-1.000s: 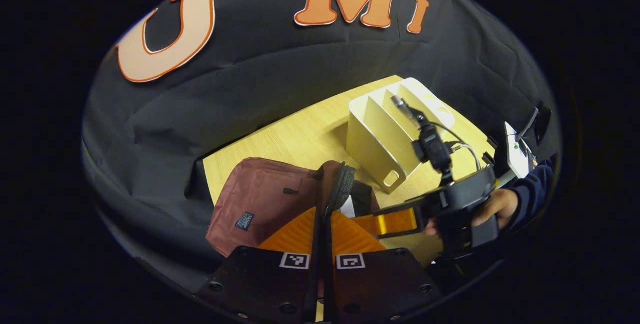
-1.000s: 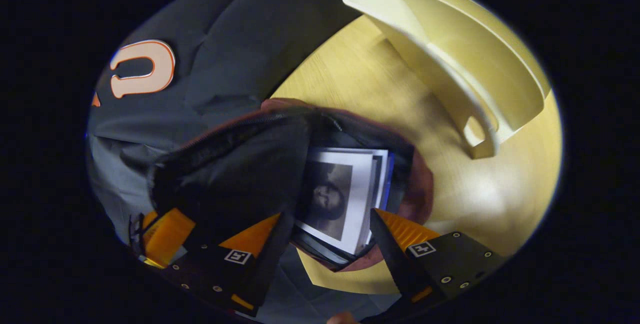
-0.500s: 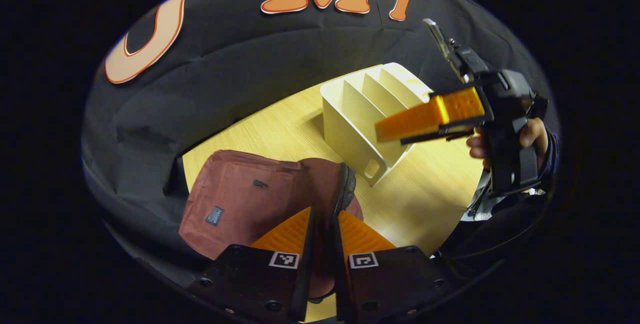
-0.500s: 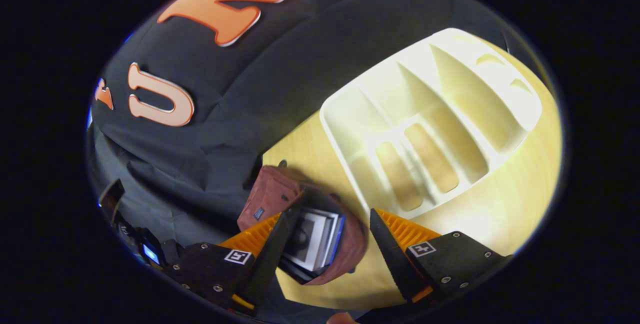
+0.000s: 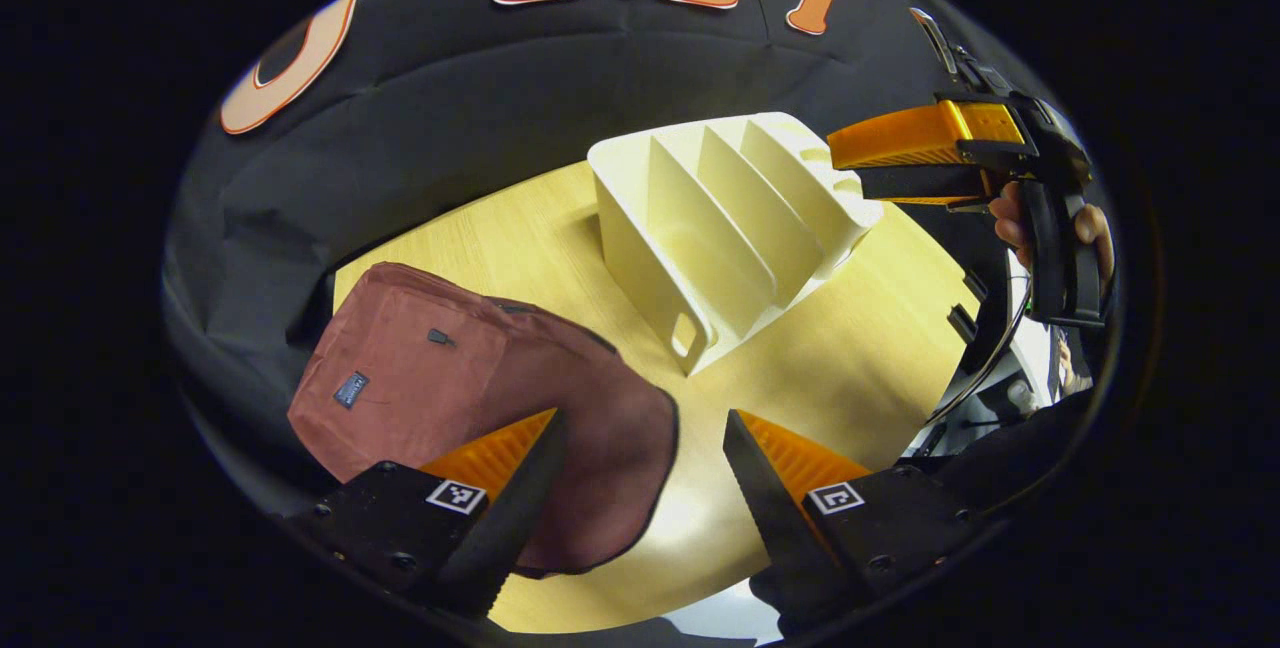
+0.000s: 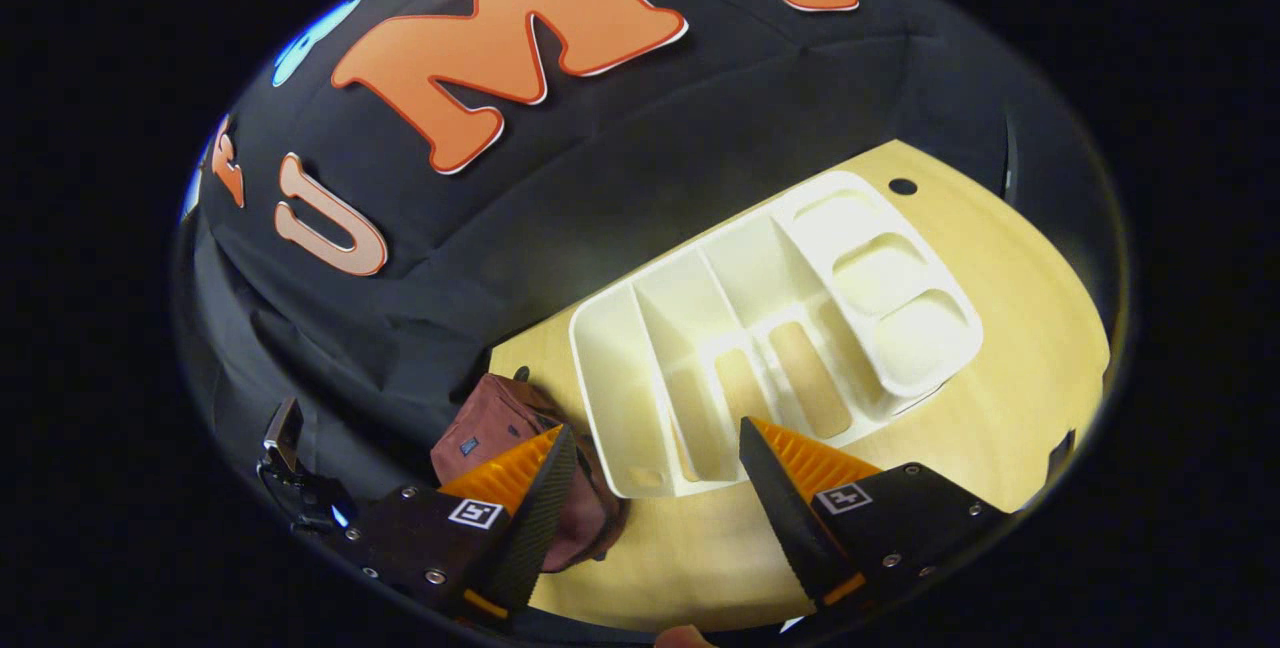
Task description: Open the schoolbag, grab two books from the bookshelf and put them into the schoolbag.
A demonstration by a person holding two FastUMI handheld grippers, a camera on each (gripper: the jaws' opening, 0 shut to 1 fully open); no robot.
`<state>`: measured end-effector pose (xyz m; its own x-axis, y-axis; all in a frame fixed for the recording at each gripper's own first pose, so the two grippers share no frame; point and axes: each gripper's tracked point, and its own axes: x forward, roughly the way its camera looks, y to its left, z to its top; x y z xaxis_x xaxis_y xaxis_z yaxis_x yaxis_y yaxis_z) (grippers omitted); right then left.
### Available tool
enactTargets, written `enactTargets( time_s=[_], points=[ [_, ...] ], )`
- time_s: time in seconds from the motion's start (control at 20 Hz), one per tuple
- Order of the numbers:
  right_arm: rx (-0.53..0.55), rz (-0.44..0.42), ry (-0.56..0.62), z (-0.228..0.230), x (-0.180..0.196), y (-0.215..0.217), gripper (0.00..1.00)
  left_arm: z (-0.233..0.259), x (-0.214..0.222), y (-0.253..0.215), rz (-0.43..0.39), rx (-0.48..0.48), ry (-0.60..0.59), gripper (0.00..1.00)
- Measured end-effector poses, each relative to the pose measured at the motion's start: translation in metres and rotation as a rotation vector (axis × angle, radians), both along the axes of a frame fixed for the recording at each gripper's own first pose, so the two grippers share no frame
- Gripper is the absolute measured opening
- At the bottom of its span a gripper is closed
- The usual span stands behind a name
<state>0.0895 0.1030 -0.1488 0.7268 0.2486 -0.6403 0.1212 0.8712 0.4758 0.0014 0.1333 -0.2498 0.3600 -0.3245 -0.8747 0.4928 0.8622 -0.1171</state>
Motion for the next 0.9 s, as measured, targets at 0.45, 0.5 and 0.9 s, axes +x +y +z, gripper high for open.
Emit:
enactTargets(
  time_s=[0.45,0.5,0.9],
  points=[
    [-0.288,-0.024,-0.225,0.056,0.008,-0.082,0.97,0.068,0.029,-0.094,0.076,0.021,-0.318,1.00],
    [-0.309,-0.029,-0.251,0.063,0.008,-0.089,0.97,0.079,0.033,-0.100,0.083,0.023,-0.371,1.00],
    [-0.444,-0.052,-0.480,0.130,-0.001,-0.119,0.97,0.119,0.068,-0.112,0.292,-0.012,-0.681,1.00]
  ],
)
